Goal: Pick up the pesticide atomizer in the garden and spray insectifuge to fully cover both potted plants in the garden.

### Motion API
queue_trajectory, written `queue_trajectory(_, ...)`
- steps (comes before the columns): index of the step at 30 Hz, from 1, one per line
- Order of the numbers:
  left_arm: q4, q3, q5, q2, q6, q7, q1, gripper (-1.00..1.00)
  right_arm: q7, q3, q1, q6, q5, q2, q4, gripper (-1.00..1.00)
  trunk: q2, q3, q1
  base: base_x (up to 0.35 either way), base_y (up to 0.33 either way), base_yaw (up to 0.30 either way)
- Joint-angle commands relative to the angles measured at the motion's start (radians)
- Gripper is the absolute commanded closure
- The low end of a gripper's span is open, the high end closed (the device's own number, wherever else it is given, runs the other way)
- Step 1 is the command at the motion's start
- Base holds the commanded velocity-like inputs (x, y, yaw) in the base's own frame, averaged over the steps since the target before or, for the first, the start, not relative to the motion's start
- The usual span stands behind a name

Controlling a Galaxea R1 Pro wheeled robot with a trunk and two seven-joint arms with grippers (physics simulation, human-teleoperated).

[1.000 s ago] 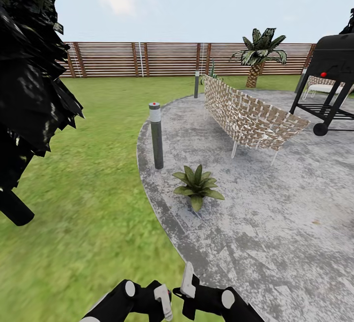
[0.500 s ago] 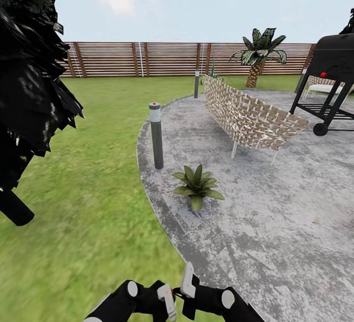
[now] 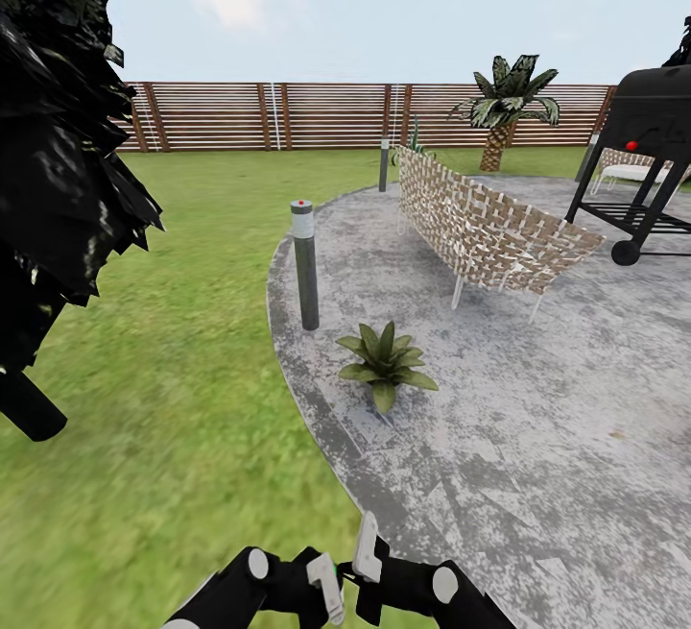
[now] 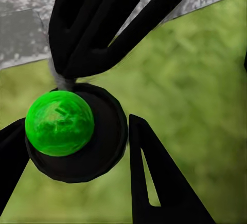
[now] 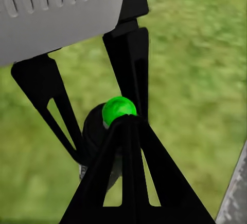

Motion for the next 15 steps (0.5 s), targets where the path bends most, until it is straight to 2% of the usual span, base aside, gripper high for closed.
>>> queue_trajectory(1, 0.0, 0.001, -0.01, 0.002, -0.008, -0.001, 0.0, 1.0, 0.0, -0.001, 0.0, -0.005, 0.009, 0.0, -0.001, 1.0, 0.0, -0.001, 0.0, 0.0, 0.0, 0.0)
queue_trajectory(5, 0.003, -0.005, -0.012, 0.011, -0.007, 0.0, 0.0, 1.0, 0.0, -0.001, 0.0, -0.005, 0.009, 0.0, -0.001, 1.0, 0.0, -0.001, 0.0, 0.0, 0.0, 0.0)
queue_trajectory(7, 0.003, -0.007, -0.02, 0.024, -0.004, 0.001, 0.0, 1.0, 0.0, -0.001, 0.0, -0.005, 0.009, 0.0, -0.001, 1.0, 0.0, -0.001, 0.0, 0.0, 0.0, 0.0)
queue_trajectory(15, 0.003, -0.007, -0.025, 0.124, 0.001, 0.002, -0.001, 1.0, 0.001, -0.001, 0.0, -0.005, 0.009, 0.0, -0.001, 1.0, 0.0, -0.001, 0.0, 0.0, 0.0, 0.0)
